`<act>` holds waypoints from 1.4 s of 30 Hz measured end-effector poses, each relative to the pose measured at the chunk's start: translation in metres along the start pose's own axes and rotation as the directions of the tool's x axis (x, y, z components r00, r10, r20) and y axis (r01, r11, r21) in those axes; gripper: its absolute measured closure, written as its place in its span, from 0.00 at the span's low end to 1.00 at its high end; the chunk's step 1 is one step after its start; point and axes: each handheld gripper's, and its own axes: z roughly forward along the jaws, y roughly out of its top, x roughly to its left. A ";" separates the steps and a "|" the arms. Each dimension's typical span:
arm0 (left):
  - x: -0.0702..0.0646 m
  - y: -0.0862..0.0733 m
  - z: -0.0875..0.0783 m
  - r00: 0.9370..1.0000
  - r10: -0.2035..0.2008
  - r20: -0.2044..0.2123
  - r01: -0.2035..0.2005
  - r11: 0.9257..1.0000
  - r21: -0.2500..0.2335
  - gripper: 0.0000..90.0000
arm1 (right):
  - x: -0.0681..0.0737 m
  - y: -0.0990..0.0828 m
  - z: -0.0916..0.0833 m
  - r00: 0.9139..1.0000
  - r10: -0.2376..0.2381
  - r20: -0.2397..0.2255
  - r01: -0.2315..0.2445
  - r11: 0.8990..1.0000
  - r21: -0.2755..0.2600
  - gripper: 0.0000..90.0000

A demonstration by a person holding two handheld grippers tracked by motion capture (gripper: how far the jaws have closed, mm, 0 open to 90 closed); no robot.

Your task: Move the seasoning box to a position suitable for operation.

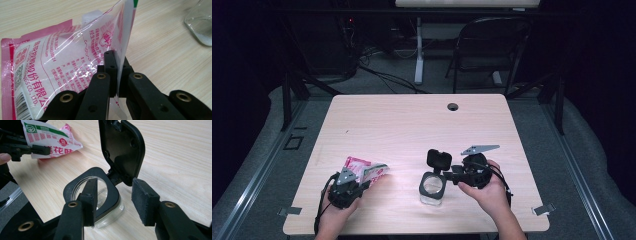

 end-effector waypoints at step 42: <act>0.030 0.048 -0.066 0.991 0.047 -0.125 -0.052 0.998 -0.043 1.00 | -0.003 0.000 -0.002 1.000 0.011 -0.004 -0.011 1.000 -0.008 0.63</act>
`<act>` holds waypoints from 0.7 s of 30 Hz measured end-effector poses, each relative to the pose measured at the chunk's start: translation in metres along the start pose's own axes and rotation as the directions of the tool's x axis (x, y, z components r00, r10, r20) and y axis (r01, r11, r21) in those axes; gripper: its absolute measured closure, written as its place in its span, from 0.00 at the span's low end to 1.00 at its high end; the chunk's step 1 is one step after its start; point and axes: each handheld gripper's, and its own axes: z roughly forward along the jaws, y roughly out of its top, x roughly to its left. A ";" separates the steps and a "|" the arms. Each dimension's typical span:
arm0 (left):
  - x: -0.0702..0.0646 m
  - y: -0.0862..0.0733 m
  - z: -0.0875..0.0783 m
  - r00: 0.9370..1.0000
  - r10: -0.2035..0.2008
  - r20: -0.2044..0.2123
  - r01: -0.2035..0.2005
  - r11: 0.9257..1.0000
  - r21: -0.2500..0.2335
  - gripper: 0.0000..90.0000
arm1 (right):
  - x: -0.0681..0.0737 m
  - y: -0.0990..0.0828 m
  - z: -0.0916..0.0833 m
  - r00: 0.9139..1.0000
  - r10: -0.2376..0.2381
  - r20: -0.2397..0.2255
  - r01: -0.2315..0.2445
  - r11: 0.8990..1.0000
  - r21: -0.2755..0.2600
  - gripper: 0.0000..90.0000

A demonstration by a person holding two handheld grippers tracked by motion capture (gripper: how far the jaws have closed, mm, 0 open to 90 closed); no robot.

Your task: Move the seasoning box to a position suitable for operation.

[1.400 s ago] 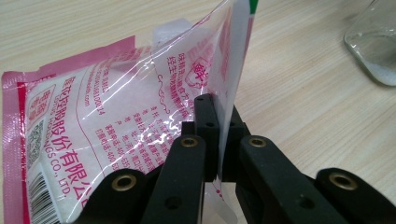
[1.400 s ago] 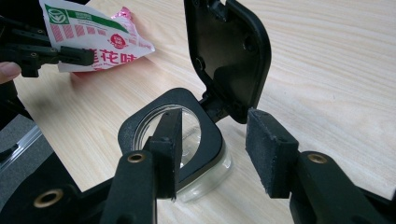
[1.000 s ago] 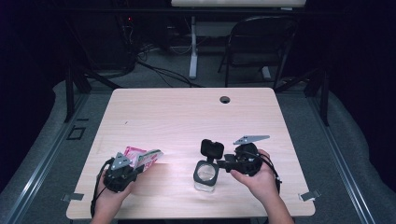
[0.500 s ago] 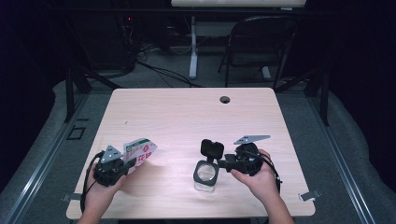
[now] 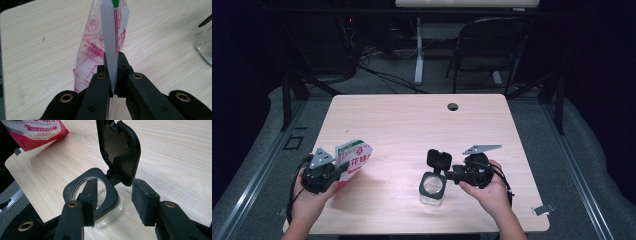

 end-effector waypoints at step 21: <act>0.010 0.028 -0.035 0.998 0.034 -0.049 -0.036 0.998 -0.045 1.00 | -0.002 0.000 -0.001 1.000 0.000 -0.003 0.000 1.000 -0.009 0.63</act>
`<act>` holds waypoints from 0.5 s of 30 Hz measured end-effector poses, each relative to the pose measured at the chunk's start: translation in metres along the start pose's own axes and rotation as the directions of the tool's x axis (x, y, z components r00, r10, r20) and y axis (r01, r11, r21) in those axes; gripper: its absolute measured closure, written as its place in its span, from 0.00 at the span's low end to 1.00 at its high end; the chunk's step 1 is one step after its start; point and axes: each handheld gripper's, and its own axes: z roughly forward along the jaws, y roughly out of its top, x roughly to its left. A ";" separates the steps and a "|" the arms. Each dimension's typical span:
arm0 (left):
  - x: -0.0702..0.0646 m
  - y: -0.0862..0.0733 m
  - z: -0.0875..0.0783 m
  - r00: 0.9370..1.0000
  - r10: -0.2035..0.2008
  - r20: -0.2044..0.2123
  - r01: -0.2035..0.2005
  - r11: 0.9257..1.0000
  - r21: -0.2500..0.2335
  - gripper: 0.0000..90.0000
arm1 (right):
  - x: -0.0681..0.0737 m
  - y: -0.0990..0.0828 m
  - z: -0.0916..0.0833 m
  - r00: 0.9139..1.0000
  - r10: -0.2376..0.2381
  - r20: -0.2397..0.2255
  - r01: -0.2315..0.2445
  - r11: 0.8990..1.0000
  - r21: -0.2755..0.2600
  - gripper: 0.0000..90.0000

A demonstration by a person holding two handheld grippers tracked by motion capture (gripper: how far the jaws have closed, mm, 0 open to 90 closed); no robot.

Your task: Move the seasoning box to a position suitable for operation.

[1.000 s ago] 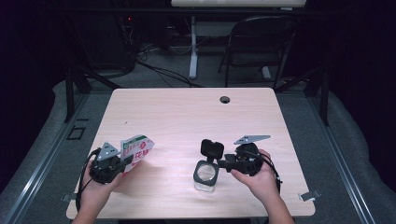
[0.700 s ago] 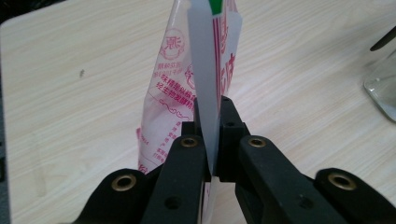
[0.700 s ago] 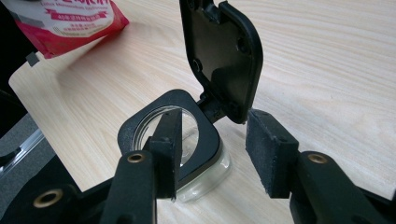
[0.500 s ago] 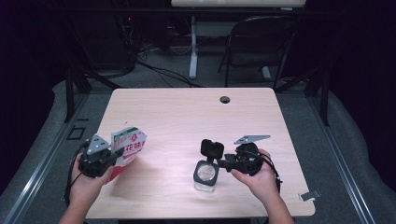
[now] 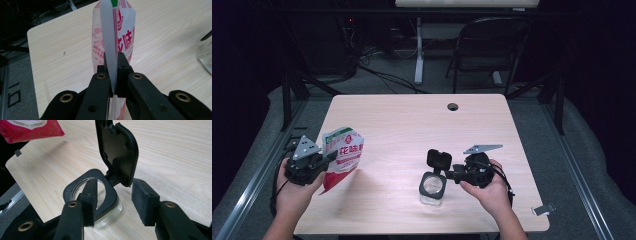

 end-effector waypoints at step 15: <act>-0.039 0.013 0.018 0.991 0.052 0.120 -0.051 0.999 -0.016 1.00 | 0.002 0.001 -0.002 1.000 -0.008 0.007 0.008 1.000 -0.005 0.63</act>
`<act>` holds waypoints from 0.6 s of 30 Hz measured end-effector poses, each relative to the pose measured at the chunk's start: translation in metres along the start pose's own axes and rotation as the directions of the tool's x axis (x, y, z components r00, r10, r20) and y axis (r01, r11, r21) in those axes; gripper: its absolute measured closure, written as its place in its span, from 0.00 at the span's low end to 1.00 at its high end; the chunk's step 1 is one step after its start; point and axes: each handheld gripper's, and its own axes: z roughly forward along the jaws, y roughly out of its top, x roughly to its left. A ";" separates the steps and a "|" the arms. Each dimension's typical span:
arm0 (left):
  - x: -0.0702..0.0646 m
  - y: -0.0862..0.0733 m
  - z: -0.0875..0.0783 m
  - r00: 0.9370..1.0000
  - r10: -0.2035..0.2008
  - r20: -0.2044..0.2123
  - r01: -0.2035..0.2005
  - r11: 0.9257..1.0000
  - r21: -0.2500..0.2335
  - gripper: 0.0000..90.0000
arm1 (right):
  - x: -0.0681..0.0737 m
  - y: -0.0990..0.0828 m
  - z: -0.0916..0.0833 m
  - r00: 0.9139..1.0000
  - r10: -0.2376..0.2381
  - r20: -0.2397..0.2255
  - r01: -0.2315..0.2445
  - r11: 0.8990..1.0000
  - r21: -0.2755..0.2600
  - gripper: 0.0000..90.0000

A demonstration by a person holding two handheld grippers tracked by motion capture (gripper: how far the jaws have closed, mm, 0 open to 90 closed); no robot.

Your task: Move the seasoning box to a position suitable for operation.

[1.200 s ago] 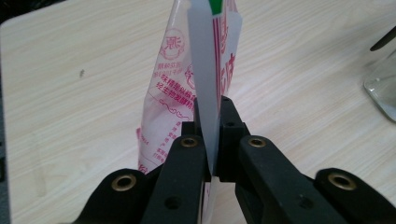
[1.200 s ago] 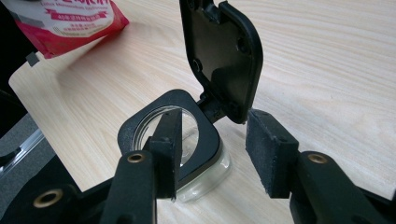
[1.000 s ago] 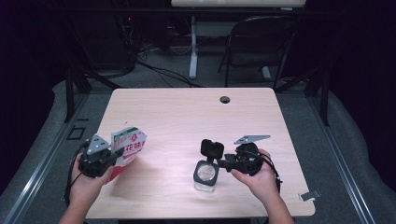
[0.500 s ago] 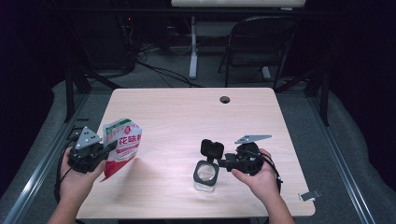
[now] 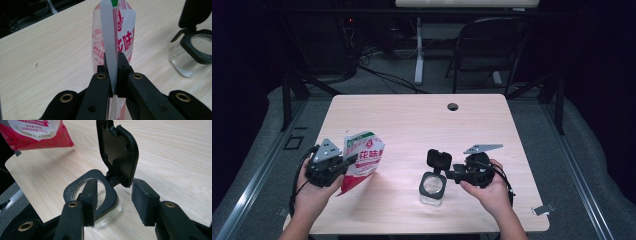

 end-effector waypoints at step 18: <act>-0.044 0.016 0.033 0.991 0.077 0.113 -0.078 0.997 0.007 1.00 | 0.002 0.001 -0.003 1.000 -0.027 -0.008 0.027 1.000 0.002 0.64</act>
